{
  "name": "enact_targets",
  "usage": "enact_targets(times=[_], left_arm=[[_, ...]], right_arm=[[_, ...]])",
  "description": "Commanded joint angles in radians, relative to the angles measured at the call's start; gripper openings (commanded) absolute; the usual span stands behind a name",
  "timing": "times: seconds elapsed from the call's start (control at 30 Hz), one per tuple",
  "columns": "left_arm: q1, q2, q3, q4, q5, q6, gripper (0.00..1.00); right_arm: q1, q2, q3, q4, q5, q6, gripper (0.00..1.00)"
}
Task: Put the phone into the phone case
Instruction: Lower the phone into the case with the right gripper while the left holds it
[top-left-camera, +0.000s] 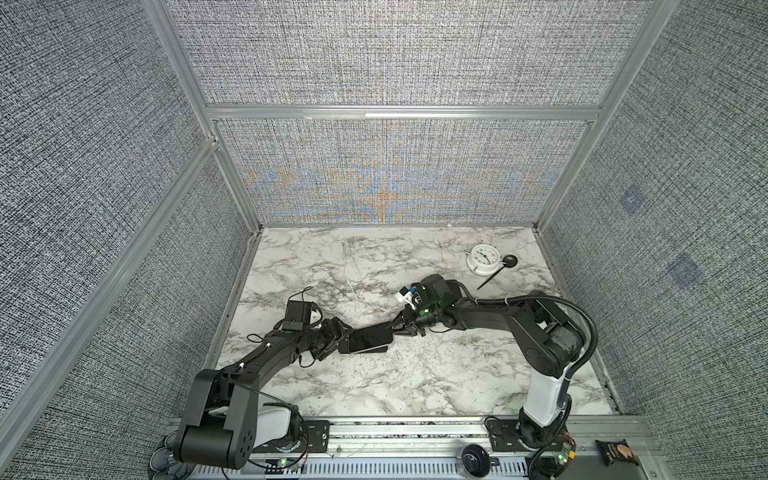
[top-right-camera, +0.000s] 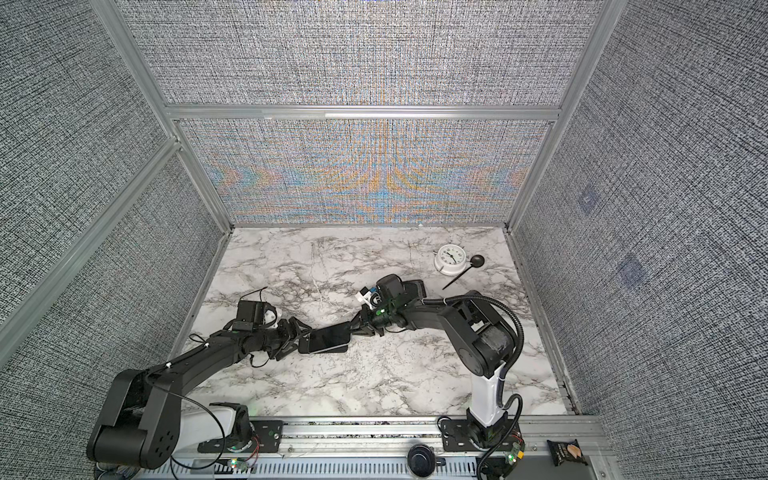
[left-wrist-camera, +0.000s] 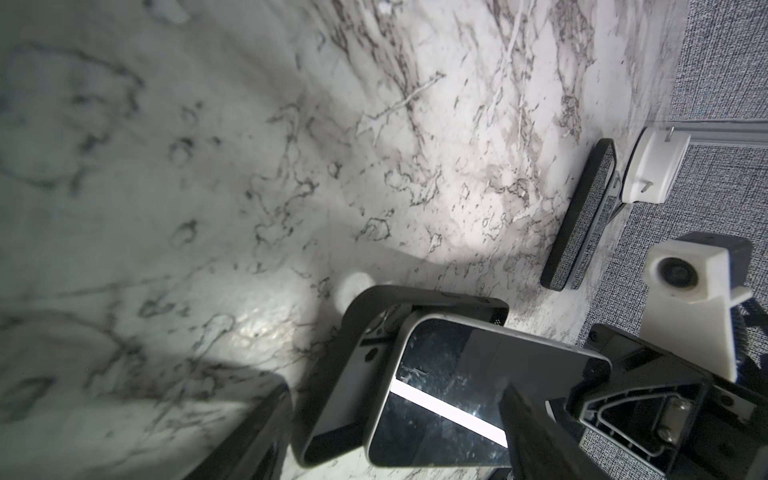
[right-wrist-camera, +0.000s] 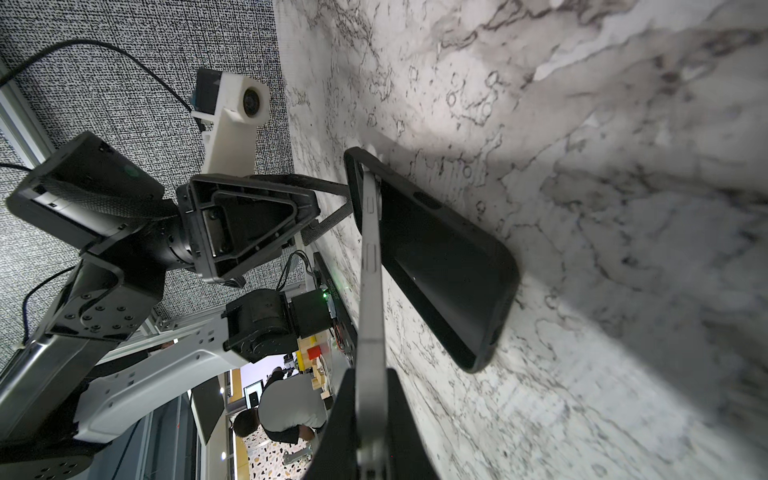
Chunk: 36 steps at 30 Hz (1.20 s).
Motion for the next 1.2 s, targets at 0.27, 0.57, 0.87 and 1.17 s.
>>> enact_targets(times=[0.27,0.57,0.87,1.17], left_arm=[[0.0,0.009,-0.009,0.022,0.006,0.001,0.8],[-0.001,0.012,-0.03,0.052,0.014,-0.014,0.8],[0.0,0.008,-0.028,0.048,0.014,-0.014,0.8],[-0.002,0.043,-0.002,0.059,0.033,-0.013,0.8]], right_arm=[[-0.001,0.039,0.015,0.017,-0.003,-0.021,0.0],[-0.001,0.076,0.023,0.012,0.005,-0.037,0.0],[0.0,0.099,0.061,0.005,-0.002,-0.046,0.03],[0.003,0.112,0.061,0.0,-0.015,-0.051,0.03]])
